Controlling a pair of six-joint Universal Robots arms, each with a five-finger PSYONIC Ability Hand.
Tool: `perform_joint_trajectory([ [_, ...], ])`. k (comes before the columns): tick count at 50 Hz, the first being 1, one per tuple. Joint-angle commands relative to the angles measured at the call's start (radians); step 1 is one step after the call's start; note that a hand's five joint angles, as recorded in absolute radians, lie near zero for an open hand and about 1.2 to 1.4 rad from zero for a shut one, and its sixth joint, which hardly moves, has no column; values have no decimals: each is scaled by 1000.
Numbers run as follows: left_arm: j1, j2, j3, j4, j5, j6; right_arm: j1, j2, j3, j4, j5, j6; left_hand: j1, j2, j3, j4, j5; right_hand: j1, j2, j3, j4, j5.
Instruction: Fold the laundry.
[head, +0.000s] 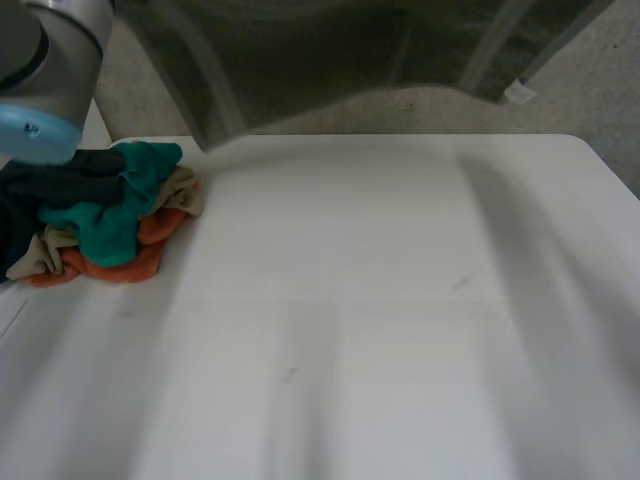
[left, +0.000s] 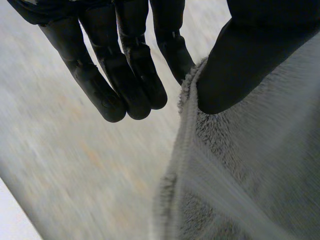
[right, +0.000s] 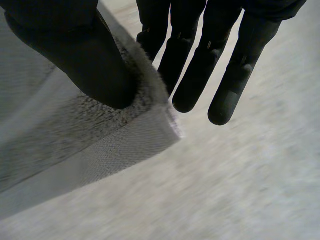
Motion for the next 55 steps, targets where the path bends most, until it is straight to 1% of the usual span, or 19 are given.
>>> perform_joint_trajectory([
  [1,23,87,-375,-34,-7,7,-9,11,172,184,-26,-11,232,201,210,201,235,257,220,209,201,210],
  [4,21,91,-582,-23,38,25,-21,17,328,282,-51,-11,232,201,210,201,235,257,220,209,201,210],
  [8,21,48,-732,11,90,73,-34,47,475,340,-72,-14,232,201,210,201,235,257,220,209,201,210],
  [11,26,-10,-794,60,101,135,-46,84,554,351,-80,-27,232,201,210,201,235,257,220,209,201,210],
  [15,41,-69,-809,113,87,194,-66,122,585,346,-74,-55,232,201,210,201,235,257,220,209,201,210],
  [20,41,-112,-791,140,79,214,-90,127,576,354,-73,-67,215,184,193,183,218,257,220,209,201,210],
  [22,37,-123,-782,132,78,211,-96,121,575,357,-73,-60,-86,-117,-108,-117,-83,257,220,209,201,210],
  [23,38,-129,-779,126,78,208,-101,118,571,357,-71,-52,-195,-226,-217,-227,-192,257,220,209,201,210],
  [24,38,-130,-780,126,78,208,-103,116,571,356,-71,-48,-213,-245,-235,-245,-211,257,220,209,201,210],
  [25,41,-135,-780,126,78,214,-104,116,571,356,-71,-43,-327,-358,-349,-359,-324,257,220,209,201,210],
  [29,52,-150,-779,133,63,221,-116,116,571,351,-71,-26,-363,-394,-385,-395,-361,257,220,209,201,210],
  [33,78,-156,-785,146,32,244,-123,118,568,353,-68,-26,-352,-383,-374,-383,-349,257,220,209,201,210],
  [37,104,-140,-793,144,26,272,-126,116,567,356,-63,-26,-310,-342,-332,-342,-308,257,220,209,201,210],
  [40,116,-123,-803,146,24,284,-127,116,567,357,-59,-28,-231,-263,-253,-263,-229,257,220,209,201,210],
  [42,123,-100,-820,149,24,294,-126,116,565,357,-54,-28,-85,-116,-107,-117,-83,257,220,209,201,210],
  [44,126,-84,-834,150,27,295,-126,115,564,362,-53,-28,170,138,148,138,172,257,220,209,201,210],
  [45,126,-68,-846,150,33,294,-124,110,565,369,-53,-28,232,201,210,200,234,257,220,209,201,210],
  [51,121,12,-929,107,67,300,-127,83,573,454,-60,-63,232,201,210,201,235,257,220,209,201,210],
  [55,121,109,-1015,26,90,326,-173,34,597,607,-80,-188,232,201,210,201,235,257,220,209,201,210],
])
